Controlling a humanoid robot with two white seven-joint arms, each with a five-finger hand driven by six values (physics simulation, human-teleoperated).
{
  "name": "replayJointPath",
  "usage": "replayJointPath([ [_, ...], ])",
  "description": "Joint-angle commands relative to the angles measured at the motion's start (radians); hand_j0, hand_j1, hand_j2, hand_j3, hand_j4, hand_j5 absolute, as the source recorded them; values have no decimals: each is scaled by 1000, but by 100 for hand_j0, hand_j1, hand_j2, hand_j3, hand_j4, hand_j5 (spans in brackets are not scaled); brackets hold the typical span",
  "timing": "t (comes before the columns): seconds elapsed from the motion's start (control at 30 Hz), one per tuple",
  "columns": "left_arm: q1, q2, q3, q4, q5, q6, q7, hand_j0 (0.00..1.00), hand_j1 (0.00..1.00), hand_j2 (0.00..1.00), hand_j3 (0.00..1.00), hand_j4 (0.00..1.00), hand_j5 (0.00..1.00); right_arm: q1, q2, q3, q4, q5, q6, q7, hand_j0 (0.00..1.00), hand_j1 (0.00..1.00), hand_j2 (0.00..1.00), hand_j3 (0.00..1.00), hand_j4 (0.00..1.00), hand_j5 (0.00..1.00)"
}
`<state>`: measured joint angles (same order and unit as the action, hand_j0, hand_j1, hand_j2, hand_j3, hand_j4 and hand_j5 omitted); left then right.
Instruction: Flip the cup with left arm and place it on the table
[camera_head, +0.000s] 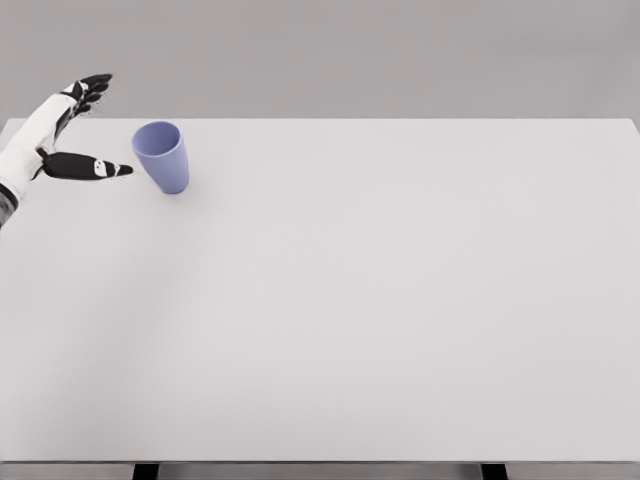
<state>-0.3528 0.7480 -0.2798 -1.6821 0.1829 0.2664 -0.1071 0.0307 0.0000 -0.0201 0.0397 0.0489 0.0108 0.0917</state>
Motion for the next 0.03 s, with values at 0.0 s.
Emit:
replayJointPath([
  [0.0,0,11,39,-37,-5,0,3,100,100,100,100,100,100,0,0,0,0,0,0,0,100,100,100,100,100,100],
])
